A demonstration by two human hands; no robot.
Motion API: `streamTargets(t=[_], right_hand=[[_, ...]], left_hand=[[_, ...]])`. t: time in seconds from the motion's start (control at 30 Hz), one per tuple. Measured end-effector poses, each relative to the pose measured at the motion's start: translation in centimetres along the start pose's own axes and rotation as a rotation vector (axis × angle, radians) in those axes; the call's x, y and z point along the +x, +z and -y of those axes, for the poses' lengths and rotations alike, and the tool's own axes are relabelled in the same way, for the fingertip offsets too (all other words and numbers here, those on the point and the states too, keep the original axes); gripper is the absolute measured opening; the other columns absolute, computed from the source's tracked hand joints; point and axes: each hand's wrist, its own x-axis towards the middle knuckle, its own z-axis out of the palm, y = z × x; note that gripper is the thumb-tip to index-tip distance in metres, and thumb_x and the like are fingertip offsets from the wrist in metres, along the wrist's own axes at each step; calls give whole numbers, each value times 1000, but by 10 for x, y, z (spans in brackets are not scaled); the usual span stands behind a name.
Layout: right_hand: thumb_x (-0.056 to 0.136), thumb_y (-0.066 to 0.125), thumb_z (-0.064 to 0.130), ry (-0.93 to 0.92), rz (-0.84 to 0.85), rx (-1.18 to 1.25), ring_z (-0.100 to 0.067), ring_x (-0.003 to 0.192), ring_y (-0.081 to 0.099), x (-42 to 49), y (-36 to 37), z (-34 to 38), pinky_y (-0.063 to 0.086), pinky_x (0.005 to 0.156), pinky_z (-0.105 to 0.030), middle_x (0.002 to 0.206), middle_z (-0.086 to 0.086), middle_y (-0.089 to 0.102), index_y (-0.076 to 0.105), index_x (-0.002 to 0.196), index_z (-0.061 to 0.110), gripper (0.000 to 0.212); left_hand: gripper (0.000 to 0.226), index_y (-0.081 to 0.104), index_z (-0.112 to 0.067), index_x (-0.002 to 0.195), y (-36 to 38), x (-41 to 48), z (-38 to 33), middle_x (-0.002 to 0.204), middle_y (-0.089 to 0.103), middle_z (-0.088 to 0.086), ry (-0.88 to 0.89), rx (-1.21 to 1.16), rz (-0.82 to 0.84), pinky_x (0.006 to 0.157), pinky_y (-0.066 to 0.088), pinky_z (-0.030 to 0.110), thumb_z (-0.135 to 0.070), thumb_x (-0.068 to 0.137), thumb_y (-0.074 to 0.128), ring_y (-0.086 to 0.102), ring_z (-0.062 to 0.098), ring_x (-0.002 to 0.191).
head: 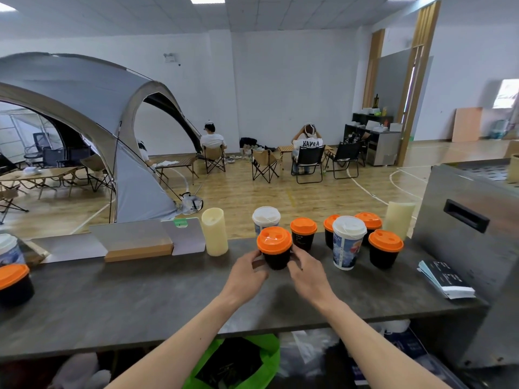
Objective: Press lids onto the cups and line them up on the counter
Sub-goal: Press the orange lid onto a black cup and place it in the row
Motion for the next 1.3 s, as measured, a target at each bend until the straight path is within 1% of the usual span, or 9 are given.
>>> streamTargets(t=[0.17,0.3,0.4,0.67,0.83,0.93,1.03,1.13,1.3], right_hand=[[95,52,12,49,57,-122,-22,138,47,-3,-16,-22,34,110,-28,149,-5,52,47,148,14,53],[98,50,14,113,91,-197,-25,140,44,-1,-31,-40,33,113,-31,152,-9,49,43,151,11,53],[96,51,13,148,115,-244,-29,136,48,4,-38,-51,37,109,-34,147,-12,53,47,146,12,50],[90,53,15,177,104,-279,-30,121,58,19,-48,-82,47,100,-41,129,-12,63,58,128,14,39],[95,53,25,221,13,-344,-27,115,63,15,-45,-91,50,91,-37,123,-7,70,64,125,19,33],[91,53,32,185,-52,-436,-22,102,68,13,-45,-88,53,79,-35,106,3,75,72,106,29,24],[89,56,33,50,17,-402,-17,94,69,16,-34,-77,55,76,-34,98,7,76,73,98,29,20],[90,58,29,-111,112,-345,-12,100,67,24,-8,-56,55,82,-33,107,9,74,70,112,28,26],[94,57,30,-276,217,-431,-15,129,51,40,54,-18,45,101,-33,136,3,59,55,140,22,46]], left_hand=[[62,60,-30,120,27,13,8,112,68,-16,1,-5,63,97,54,28,14,76,57,61,-12,103],[57,66,-23,115,45,31,6,110,74,-3,2,24,94,86,52,20,13,72,58,67,7,103],[57,66,-15,121,61,46,2,111,72,-3,-12,22,155,76,48,7,16,74,57,64,-5,97],[55,66,-23,121,96,68,8,115,71,-6,-90,34,197,92,48,23,8,78,58,65,10,113],[54,59,-16,137,98,71,8,122,66,-7,-113,94,183,94,46,24,6,87,60,60,4,107],[61,49,-14,148,88,72,16,141,61,1,-94,298,78,105,47,28,-7,89,62,59,15,125],[50,53,-22,143,67,63,18,128,65,-3,11,549,-47,96,53,29,-21,94,61,63,13,112],[39,56,-26,135,36,50,25,119,65,-5,112,790,-143,85,53,31,-34,96,55,65,15,104],[44,55,-22,134,-39,23,52,122,64,1,100,1052,-261,90,50,37,-46,97,52,61,23,109]])
